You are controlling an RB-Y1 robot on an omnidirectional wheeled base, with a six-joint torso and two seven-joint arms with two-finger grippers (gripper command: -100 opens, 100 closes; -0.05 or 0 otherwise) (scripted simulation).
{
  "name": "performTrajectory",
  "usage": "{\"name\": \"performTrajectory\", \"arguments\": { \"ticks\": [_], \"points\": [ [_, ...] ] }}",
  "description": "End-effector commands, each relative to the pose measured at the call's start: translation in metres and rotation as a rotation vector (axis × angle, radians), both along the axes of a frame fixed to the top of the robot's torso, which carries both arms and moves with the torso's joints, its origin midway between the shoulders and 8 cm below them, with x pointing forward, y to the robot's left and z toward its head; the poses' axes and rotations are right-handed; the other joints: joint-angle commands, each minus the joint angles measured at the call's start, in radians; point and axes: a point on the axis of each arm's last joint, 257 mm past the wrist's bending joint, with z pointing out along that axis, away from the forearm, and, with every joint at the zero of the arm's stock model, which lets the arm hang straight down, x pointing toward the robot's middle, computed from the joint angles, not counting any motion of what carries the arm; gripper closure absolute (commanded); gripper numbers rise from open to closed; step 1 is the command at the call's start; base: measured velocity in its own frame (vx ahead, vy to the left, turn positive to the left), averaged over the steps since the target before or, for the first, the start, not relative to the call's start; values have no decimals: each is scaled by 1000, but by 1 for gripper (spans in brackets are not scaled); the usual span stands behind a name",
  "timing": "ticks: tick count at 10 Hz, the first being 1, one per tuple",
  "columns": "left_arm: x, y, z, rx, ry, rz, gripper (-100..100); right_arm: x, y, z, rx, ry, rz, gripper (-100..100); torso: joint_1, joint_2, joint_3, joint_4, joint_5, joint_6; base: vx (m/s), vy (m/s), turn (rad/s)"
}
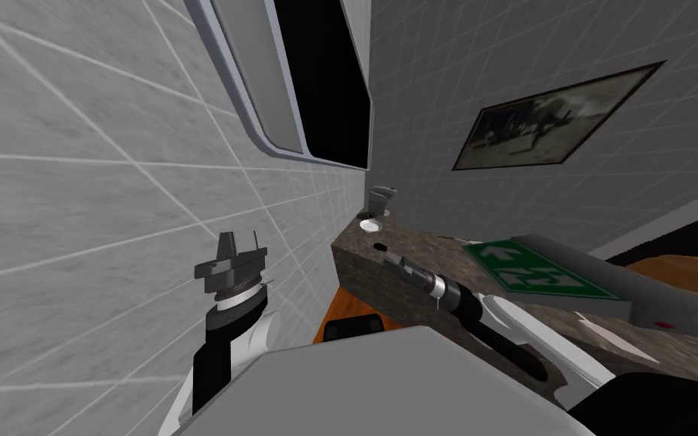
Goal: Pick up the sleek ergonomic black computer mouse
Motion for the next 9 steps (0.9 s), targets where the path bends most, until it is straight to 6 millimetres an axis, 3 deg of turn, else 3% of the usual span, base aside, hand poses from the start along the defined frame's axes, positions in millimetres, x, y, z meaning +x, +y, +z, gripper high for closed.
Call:
{"name": "performTrajectory", "arguments": {
  "ticks": [1,4,6,9],
  "points": [
    [0,0,0,0,0,0,0,-4,-2,-13,-55,19,12,-100,0,0,0,0,0,0,-28,4,181],
    [0,0,0,0,0,0,0,-17,-12,-44,-173,106,56,-100,-1,0,0,0,0,1,-26,9,266],
    [0,0,0,0,0,0,0,-17,-12,-51,-213,102,56,-100,0,-1,0,0,0,1,-12,5,115],
    [0,0,0,0,0,0,0,-31,-28,-81,-336,193,94,-100,-1,-1,-1,0,0,1,-12,7,259]
  ]
}}
